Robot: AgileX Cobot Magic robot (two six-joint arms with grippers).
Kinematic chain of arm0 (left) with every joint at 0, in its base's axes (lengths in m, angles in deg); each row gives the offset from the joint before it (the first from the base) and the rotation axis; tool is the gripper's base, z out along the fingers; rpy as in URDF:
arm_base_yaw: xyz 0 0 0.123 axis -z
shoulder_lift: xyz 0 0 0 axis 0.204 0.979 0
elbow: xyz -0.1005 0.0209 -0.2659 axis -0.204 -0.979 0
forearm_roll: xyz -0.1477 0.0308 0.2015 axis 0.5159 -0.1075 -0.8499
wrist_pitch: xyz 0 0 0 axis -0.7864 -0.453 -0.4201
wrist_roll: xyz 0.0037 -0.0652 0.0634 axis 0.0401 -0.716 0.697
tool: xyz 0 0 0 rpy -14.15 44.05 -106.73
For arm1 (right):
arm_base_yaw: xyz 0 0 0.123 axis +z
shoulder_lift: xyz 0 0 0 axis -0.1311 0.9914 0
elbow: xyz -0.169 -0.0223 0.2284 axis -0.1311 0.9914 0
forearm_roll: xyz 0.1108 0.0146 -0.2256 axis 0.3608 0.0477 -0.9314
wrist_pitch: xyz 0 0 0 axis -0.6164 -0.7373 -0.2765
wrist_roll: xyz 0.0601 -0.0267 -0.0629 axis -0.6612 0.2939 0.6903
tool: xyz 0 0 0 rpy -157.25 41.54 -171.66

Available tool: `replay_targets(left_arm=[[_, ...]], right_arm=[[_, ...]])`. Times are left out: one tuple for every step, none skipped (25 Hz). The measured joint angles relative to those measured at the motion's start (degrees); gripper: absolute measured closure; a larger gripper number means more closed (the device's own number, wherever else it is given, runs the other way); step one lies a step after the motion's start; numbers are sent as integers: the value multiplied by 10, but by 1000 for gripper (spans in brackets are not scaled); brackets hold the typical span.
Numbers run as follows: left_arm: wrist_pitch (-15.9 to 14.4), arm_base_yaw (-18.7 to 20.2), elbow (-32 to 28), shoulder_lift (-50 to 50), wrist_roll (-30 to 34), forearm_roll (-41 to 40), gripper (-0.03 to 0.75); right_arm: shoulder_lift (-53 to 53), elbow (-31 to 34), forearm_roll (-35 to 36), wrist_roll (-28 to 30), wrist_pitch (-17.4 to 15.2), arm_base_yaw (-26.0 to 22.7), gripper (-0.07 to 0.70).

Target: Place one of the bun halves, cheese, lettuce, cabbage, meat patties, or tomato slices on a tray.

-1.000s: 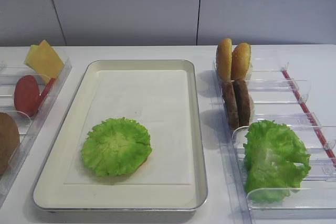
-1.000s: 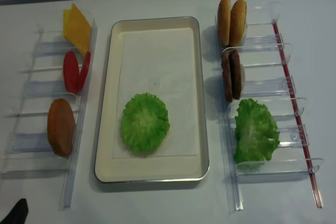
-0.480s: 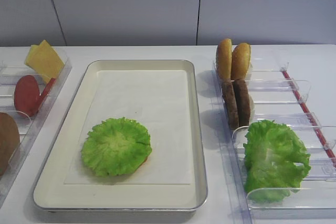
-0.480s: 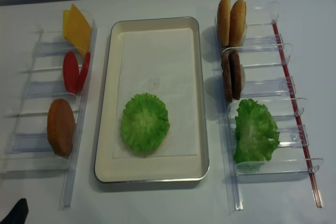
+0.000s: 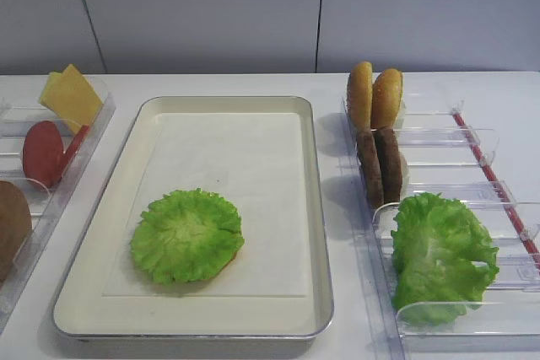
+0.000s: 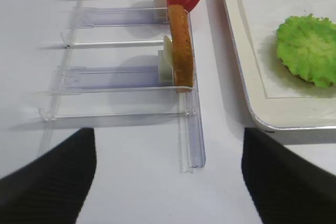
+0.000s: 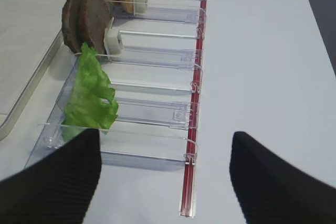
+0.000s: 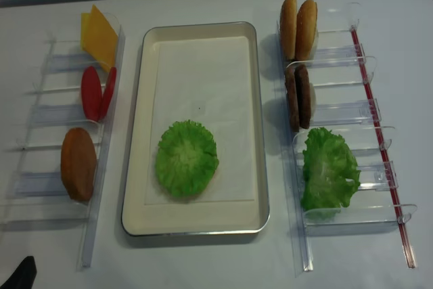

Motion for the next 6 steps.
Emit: replay_targets(left_arm=[[0,0,0,0,0,0,160],[0,0,0,0,0,0,160],[0,0,0,0,0,0,160],[0,0,0,0,0,0,160],[0,0,0,0,0,0,160],[0,0,0,0,0,0,160]], right_arm=[[0,0,0,0,0,0,82],[0,0,0,0,0,0,82],[0,0,0,0,0,0,82],[0,0,0,0,0,0,82],[0,0,0,0,0,0,82],[0,0,0,0,0,0,83]])
